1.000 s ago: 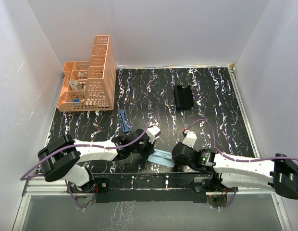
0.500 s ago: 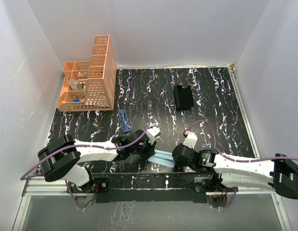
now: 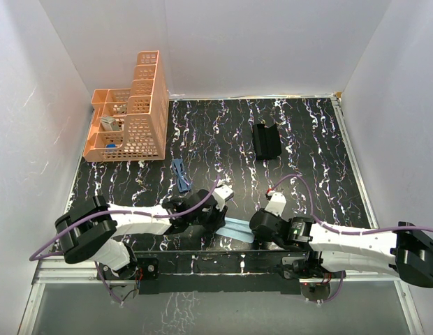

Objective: Organize the sunglasses
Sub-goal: Fold the glasses cleaning cloth at the center of the board.

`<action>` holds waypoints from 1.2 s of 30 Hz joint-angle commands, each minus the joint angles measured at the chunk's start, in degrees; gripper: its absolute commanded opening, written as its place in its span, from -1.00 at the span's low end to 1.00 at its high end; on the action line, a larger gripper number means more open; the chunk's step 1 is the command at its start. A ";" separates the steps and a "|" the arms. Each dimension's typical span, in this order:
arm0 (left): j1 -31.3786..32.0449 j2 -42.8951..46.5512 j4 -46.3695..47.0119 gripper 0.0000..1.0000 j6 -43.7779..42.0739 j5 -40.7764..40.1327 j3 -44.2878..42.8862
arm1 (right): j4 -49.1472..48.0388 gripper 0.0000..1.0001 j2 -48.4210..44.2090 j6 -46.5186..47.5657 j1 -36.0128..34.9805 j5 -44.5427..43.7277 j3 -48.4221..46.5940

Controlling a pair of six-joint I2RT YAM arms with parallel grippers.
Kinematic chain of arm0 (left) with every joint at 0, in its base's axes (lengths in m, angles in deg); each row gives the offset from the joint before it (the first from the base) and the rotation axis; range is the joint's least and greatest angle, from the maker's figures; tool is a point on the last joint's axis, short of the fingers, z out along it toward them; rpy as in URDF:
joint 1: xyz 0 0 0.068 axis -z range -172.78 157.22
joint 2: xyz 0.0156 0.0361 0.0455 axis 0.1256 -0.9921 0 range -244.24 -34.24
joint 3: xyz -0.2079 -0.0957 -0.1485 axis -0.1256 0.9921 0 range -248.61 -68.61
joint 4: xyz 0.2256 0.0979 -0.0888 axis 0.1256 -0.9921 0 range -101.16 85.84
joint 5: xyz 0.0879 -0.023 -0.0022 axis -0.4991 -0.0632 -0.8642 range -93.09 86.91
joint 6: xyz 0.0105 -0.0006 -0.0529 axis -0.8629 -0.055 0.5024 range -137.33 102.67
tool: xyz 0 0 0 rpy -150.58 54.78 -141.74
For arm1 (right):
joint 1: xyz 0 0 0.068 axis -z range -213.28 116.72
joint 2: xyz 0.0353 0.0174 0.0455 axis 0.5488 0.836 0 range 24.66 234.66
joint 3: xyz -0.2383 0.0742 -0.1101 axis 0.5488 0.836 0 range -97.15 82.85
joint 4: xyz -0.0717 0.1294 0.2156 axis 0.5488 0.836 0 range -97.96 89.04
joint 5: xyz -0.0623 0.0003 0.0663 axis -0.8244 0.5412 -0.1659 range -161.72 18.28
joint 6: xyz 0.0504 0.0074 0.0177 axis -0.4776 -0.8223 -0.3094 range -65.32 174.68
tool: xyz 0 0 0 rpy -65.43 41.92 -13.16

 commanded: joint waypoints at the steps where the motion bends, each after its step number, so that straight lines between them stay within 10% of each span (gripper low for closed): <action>1: 0.74 2.44 -0.73 -0.58 0.64 -0.05 0.83 | -1.69 -1.00 0.12 -0.82 -0.45 -2.16 -0.24; 36: 3.04 7.74 -4.01 -0.68 2.14 -3.10 3.22 | -1.88 -0.77 1.33 -2.92 -6.93 -4.79 -2.35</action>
